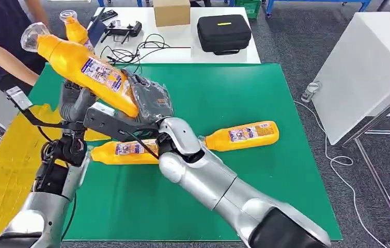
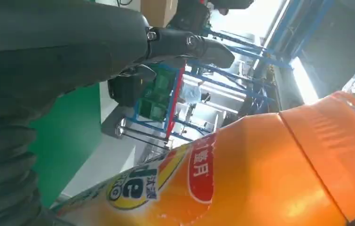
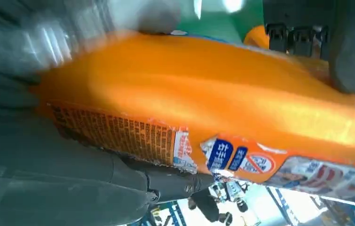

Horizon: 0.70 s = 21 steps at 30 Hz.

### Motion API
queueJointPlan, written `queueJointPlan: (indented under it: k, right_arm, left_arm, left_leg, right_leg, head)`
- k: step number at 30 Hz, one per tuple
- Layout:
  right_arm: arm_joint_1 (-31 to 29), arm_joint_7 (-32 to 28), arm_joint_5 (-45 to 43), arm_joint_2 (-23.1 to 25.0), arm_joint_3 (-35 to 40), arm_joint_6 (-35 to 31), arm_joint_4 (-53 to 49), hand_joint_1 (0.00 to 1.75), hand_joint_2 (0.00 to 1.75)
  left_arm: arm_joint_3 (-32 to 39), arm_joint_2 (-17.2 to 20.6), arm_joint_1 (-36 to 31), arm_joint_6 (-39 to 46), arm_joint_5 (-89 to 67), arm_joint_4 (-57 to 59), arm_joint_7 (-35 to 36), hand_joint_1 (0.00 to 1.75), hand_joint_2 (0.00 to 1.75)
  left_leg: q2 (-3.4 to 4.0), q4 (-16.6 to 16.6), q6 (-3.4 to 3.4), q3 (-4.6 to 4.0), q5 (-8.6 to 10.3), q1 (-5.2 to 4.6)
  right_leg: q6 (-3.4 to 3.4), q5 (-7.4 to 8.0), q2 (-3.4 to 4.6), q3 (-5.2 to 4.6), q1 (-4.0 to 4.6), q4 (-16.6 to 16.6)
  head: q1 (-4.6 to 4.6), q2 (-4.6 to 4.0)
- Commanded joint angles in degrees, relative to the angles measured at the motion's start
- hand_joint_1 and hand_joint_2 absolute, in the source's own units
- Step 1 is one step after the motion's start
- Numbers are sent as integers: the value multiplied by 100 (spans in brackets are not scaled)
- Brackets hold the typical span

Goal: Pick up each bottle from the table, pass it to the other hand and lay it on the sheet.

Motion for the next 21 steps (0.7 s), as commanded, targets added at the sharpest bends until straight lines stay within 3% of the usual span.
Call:
queueJointPlan:
  k: [1,7,13,21]
  right_arm:
    - [502,-132,-32,0,1670,403,625,175,175]
    - [-142,-147,-98,-40,907,-60,1420,175,175]
    - [-436,-180,39,-219,196,-155,1451,175,175]
    - [-509,-129,146,-166,82,-66,1469,175,175]
  left_arm:
    - [-161,132,-295,-117,37,214,131,0,175]
    - [-244,94,-140,-142,82,-22,197,0,175]
    - [-249,16,-85,-75,96,-309,402,0,175]
    - [-292,55,-195,-150,86,-166,433,0,175]
  left_leg:
    - [-11,-9,-6,15,0,8]
    - [-27,9,-6,-1,0,12]
    - [-26,11,-3,-8,0,6]
    - [-10,10,-5,-6,-1,6]
  right_leg:
    - [1,-4,-20,22,10,-13]
    - [4,-8,-42,11,16,-3]
    - [5,-7,-38,3,9,1]
    - [2,-5,-22,0,5,2]
  head:
    - [0,2]
    - [2,2]
    - [4,2]
    - [2,2]
